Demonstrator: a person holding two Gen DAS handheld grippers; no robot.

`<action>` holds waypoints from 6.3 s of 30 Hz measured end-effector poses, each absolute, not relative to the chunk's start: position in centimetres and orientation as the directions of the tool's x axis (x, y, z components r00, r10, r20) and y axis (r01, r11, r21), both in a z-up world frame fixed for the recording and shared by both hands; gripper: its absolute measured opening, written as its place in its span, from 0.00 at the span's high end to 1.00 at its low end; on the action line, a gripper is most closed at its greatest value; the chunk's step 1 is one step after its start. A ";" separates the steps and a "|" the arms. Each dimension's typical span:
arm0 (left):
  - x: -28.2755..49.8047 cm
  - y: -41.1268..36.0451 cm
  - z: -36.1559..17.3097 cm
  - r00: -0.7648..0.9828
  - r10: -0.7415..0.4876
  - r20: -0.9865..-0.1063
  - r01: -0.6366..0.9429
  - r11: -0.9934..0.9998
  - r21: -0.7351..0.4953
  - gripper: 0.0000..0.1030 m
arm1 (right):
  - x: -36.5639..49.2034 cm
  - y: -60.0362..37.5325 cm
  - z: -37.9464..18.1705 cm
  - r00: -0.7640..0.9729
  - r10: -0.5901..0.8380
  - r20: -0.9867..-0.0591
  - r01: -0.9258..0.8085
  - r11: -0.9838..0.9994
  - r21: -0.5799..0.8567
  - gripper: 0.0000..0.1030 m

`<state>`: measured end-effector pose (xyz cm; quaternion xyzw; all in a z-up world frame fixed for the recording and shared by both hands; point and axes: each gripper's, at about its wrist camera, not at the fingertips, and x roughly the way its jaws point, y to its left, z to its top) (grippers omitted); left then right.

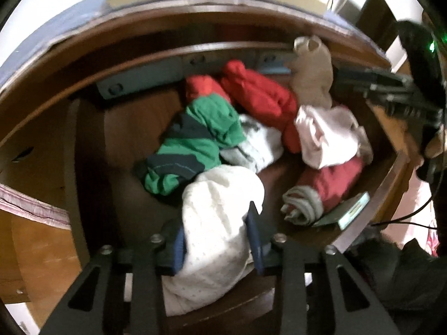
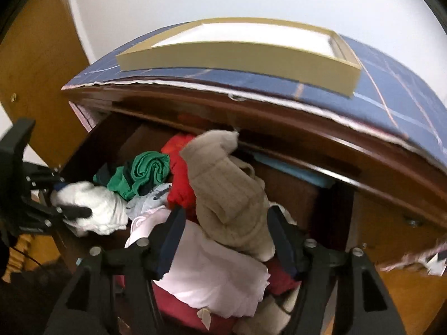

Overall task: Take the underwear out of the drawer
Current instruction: 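Grasp beige underwear with the right tool while the left grasps white dotted underwear, then lift both held items out and release them into the white tray, then move both open tools back down into the drawer, then grasp pink underwear with the right tool while the left grasps green underwear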

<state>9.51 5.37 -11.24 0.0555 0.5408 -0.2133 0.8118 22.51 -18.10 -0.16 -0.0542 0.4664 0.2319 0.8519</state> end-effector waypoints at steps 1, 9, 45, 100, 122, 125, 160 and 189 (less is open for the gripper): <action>9.3 5.6 -10.7 0.341 -0.298 -0.892 0.401 0.904 -0.148 0.65 | 22.7 -17.8 -0.1 0.451 0.340 -0.825 -0.456 0.883 0.114 0.38; 8.9 6.7 -5.9 0.437 -0.394 -0.809 0.416 0.886 -0.206 0.65 | 26.3 -15.6 -3.7 0.368 0.250 -0.896 -0.481 0.875 0.047 0.39; 25.2 5.1 8.1 0.866 -0.257 -0.428 0.252 0.965 -0.070 0.65 | 42.0 -12.8 13.4 0.480 0.503 -0.719 -0.331 0.862 0.383 0.69; 24.1 1.5 2.2 0.840 -0.007 -0.543 0.059 0.995 0.078 0.00 | 31.7 -16.8 12.9 0.710 0.475 -0.520 -0.260 0.862 0.435 0.36; 17.2 -0.5 0.3 0.811 -0.020 -0.584 0.104 0.989 0.110 0.00 | 22.7 -18.1 10.3 0.705 0.442 -0.555 -0.246 0.886 0.393 0.36; 16.6 -0.5 -0.2 0.802 -0.026 -0.596 0.106 0.990 0.099 0.00 | 21.9 -18.3 9.5 0.700 0.437 -0.565 -0.239 0.889 0.391 0.36; 11.9 4.2 -8.4 0.615 0.024 -0.788 0.171 0.972 0.162 0.00 | 17.6 -17.0 -0.7 0.308 0.385 -0.870 -0.587 0.796 0.145 0.36; 17.3 2.1 -11.6 0.430 -0.002 -0.903 0.296 0.945 0.139 0.00 | 23.0 -23.9 -5.5 0.148 0.602 -0.785 -0.243 0.791 0.561 0.74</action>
